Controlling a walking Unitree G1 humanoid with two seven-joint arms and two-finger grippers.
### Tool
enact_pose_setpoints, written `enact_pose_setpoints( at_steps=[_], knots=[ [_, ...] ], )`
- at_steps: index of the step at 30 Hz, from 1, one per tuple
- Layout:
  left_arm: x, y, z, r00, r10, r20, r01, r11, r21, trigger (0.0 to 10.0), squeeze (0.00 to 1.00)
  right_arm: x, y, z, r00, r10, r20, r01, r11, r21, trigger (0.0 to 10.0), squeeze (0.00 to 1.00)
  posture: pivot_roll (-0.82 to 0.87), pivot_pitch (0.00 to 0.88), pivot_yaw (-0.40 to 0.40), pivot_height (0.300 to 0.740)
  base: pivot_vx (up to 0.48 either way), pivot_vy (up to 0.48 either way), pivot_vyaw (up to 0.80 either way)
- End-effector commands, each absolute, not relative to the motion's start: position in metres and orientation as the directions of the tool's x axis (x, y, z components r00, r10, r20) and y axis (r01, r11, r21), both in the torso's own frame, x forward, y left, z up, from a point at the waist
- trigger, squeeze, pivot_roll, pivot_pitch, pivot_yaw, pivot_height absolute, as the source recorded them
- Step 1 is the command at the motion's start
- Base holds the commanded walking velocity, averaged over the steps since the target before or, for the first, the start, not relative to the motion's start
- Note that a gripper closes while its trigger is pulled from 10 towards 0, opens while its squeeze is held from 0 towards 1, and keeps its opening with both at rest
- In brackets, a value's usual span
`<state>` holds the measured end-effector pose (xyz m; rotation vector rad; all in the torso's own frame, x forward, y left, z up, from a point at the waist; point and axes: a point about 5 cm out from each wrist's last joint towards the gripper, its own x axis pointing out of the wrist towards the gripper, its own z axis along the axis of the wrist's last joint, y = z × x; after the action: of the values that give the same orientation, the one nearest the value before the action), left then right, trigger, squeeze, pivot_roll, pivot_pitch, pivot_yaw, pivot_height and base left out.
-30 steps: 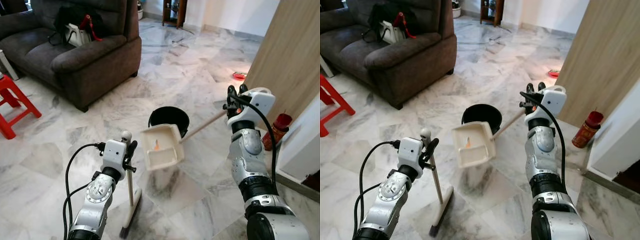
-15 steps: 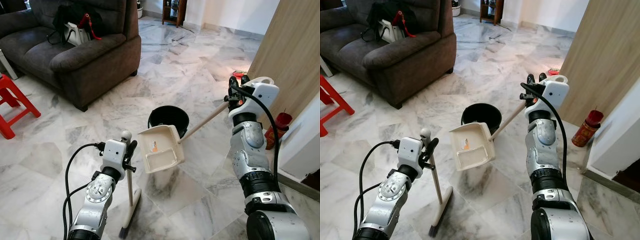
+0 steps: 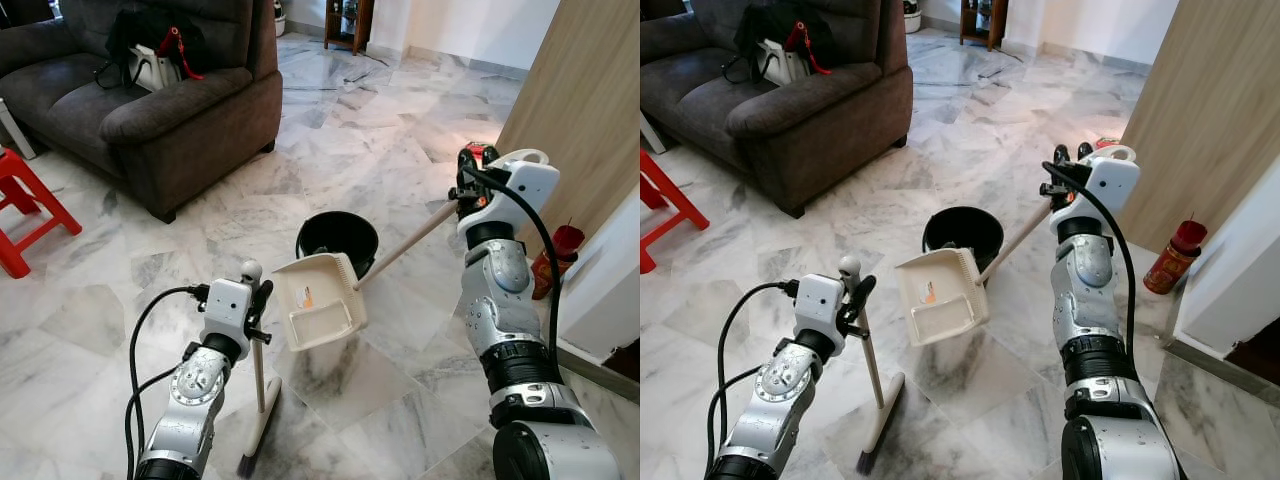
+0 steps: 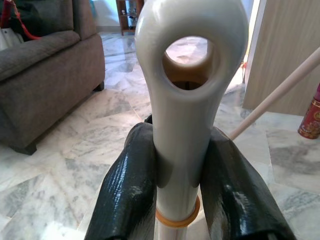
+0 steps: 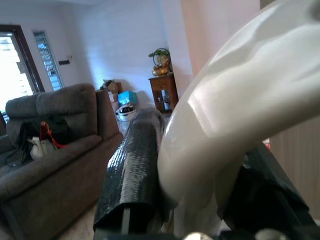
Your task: Sweep floor
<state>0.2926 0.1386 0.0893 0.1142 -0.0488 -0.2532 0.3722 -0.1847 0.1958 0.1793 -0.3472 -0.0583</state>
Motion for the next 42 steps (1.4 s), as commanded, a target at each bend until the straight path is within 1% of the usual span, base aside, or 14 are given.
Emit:
enact_pose_setpoints(
  at_steps=[1,8,17,20,26,34,42],
  knots=[
    [0.295,0.137,0.100,0.962,-0.259,0.090,0.246,0.959,0.140,10.0,0.00,0.372,-0.185,0.229,0.881,-0.106,0.461,0.005,0.977,0.215,10.0,0.00,0.09,0.000,-0.024,0.740,0.251,0.000,0.00],
    [0.294,0.138,0.101,0.962,-0.254,0.099,0.239,0.961,0.141,10.0,0.00,0.372,-0.181,0.228,0.884,-0.092,0.458,-0.012,0.976,0.219,10.0,0.00,0.09,0.000,-0.026,0.740,0.267,0.000,0.00],
    [0.295,0.140,0.103,0.963,-0.246,0.109,0.229,0.963,0.144,10.0,0.00,0.372,-0.178,0.225,0.891,-0.061,0.449,-0.031,0.981,0.193,10.0,0.00,0.09,0.000,-0.026,0.740,0.292,0.000,0.00],
    [0.296,0.140,0.104,0.964,-0.243,0.111,0.226,0.963,0.145,10.0,0.00,0.371,-0.175,0.225,0.891,-0.021,0.454,-0.061,0.984,0.166,10.0,0.00,0.09,0.000,-0.026,0.740,0.294,0.000,0.00],
    [0.296,0.140,0.104,0.964,-0.242,0.112,0.225,0.963,0.146,10.0,0.00,0.370,-0.173,0.224,0.891,0.003,0.454,-0.082,0.985,0.155,10.0,0.00,0.09,0.000,-0.026,0.740,0.294,0.000,0.70],
    [0.297,0.141,0.105,0.963,-0.242,0.116,0.224,0.964,0.146,10.0,0.00,0.370,-0.169,0.221,0.896,0.036,0.443,-0.122,0.979,0.166,10.0,0.00,0.10,0.000,-0.025,0.740,0.295,0.000,0.00],
    [0.297,0.142,0.106,0.963,-0.243,0.117,0.225,0.963,0.146,10.0,0.00,0.371,-0.167,0.219,0.905,0.030,0.424,-0.111,0.980,0.167,10.0,0.00,0.10,0.000,-0.026,0.740,0.292,0.000,0.00]
  ],
)
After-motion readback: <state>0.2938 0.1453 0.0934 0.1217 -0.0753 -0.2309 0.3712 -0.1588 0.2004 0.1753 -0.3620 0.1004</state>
